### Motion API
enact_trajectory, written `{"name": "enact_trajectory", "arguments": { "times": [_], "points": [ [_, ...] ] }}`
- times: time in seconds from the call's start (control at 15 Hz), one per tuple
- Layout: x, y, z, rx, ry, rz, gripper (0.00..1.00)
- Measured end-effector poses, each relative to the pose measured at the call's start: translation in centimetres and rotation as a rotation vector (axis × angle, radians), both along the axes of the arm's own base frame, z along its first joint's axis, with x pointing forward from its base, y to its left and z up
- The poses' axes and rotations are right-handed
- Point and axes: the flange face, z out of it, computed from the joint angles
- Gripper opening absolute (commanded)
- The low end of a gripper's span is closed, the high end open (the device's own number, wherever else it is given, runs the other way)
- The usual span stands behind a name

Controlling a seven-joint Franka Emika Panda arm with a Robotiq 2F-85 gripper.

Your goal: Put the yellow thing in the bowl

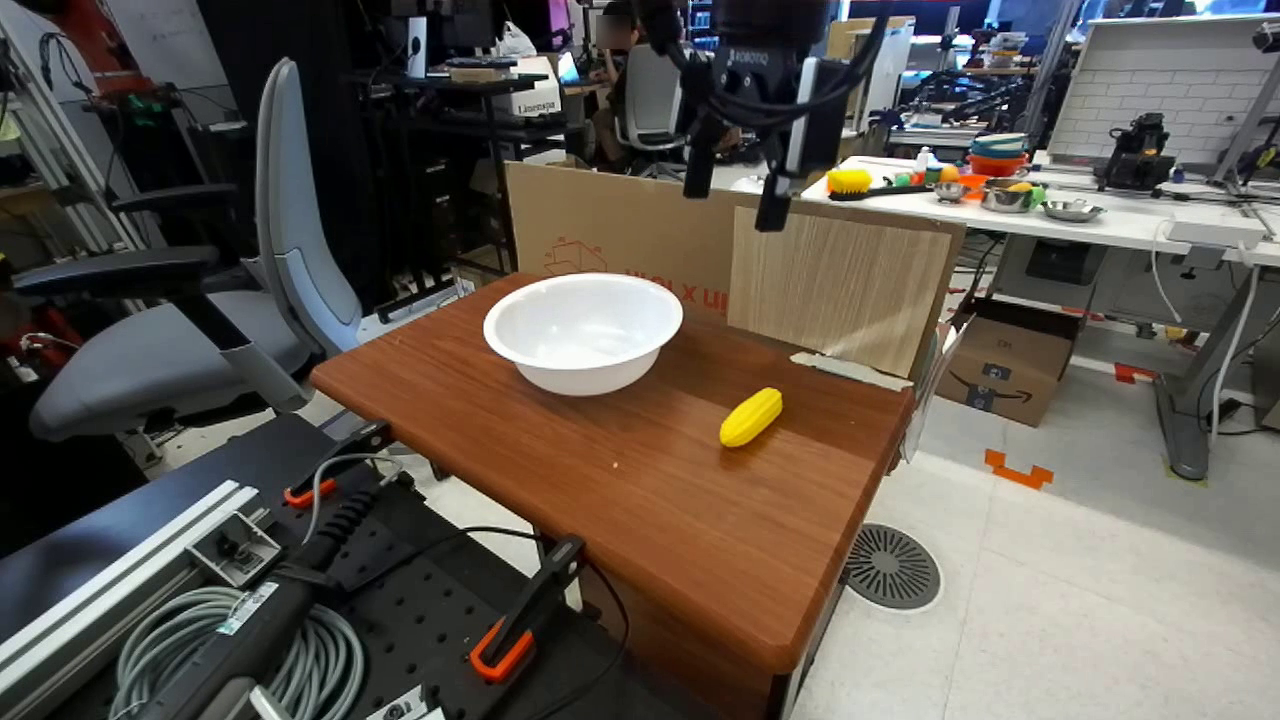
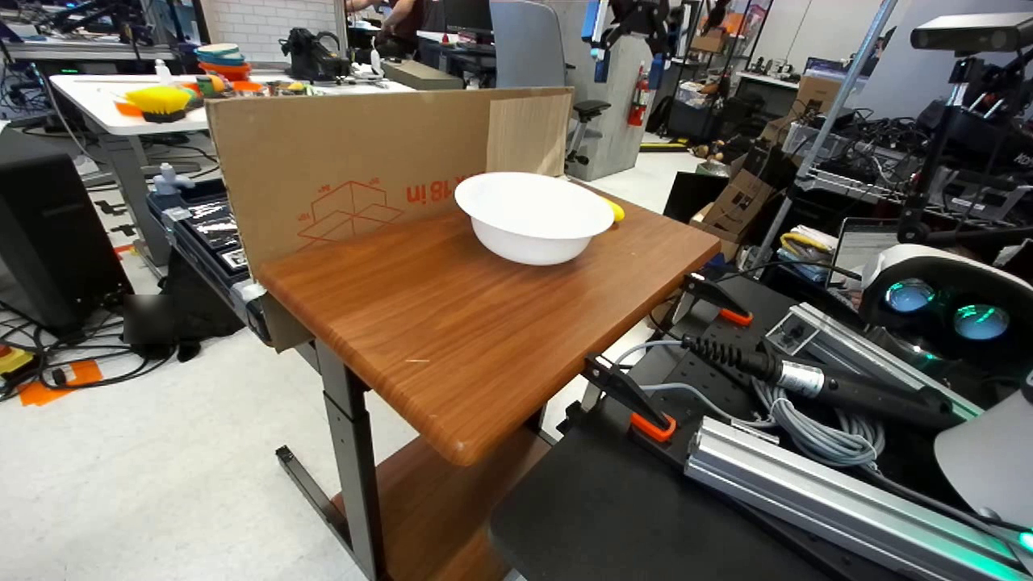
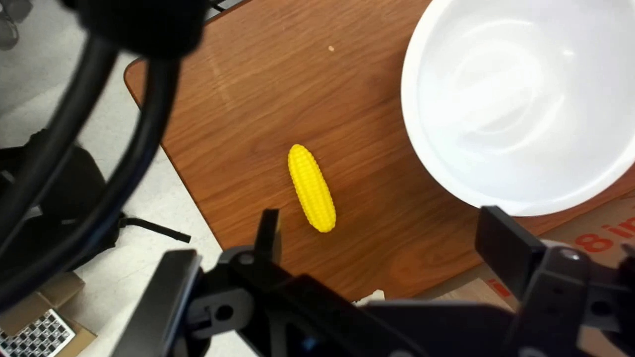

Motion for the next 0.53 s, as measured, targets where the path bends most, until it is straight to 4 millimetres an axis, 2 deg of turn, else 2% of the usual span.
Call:
{"name": "enact_trajectory", "arguments": {
  "times": [0.2, 0.53],
  "points": [
    [1.2, -1.1, -3.5, 0.010, 0.018, 0.018, 1.00],
    [2.9, -1.7, -8.6, -0.008, 0.027, 0.024, 1.00]
  ]
}}
